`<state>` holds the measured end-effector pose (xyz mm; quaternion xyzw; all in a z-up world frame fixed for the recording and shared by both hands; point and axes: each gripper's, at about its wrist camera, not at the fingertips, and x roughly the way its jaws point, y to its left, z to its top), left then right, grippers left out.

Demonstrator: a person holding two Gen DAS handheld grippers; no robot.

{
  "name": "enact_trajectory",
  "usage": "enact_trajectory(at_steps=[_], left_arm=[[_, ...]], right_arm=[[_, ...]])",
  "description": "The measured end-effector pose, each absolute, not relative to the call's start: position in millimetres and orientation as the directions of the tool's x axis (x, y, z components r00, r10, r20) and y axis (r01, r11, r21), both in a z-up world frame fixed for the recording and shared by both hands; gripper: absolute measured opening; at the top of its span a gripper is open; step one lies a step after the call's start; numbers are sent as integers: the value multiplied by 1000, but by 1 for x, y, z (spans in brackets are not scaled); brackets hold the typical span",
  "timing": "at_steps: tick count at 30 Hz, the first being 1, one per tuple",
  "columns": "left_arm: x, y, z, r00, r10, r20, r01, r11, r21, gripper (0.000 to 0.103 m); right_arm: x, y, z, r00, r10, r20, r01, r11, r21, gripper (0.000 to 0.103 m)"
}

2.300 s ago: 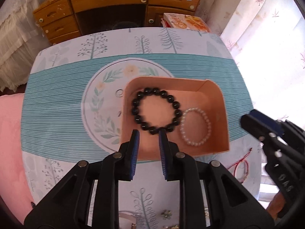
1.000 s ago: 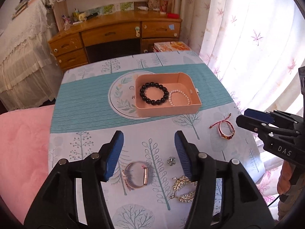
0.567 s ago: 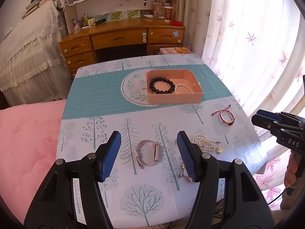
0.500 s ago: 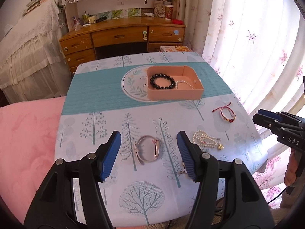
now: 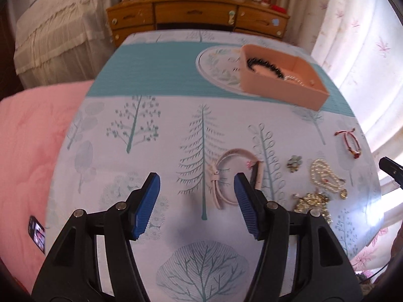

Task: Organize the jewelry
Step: 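Grasp pink-strap watch with left tool while right tool grasps red string bracelet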

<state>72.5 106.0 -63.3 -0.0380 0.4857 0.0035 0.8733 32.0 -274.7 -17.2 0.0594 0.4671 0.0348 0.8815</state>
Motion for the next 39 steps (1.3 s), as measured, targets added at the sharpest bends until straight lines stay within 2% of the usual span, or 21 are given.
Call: enact_trajectory(at_steps=[7,15,23,25,26,28,31,36,39], left_arm=[[91,101,-90,512,-10,-859,-55,997,-44,58],[111,103,-103,477,-5,-879,-105,992,-63,58],[113,100,-107,468,17,-883,-109,993,-39,57],[113,98,-107,471,29,-882,-110,994,-26,50],[112,97,-106,474,26,-880,-103,994,-26,46],[111,92,-104,479,20,-878,-85,996,-24,26],[110,82,-104,484,18,-875,-48,999,-6,11],[104,68,-103,498,62,-865,-10,998,66,10],[103,71,-102,489,44,-871,-22,999,38,10]], right_arm=[[74,-306,-60,513,60,-857,79,990,116,36],[119,-324,-82,501,-2,-866,140,987,78,36],[151,-312,-105,481,-104,-871,122,991,-51,21],[152,-309,-108,492,-125,-861,123,990,-73,10],[154,-308,-109,495,-128,-859,123,989,-76,9],[155,-307,-111,500,-124,-857,120,990,-73,7],[152,-305,-111,507,-120,-854,113,991,-72,7],[144,-302,-109,509,-77,-857,101,995,-29,7],[140,-298,-106,515,-53,-856,83,996,-12,7]])
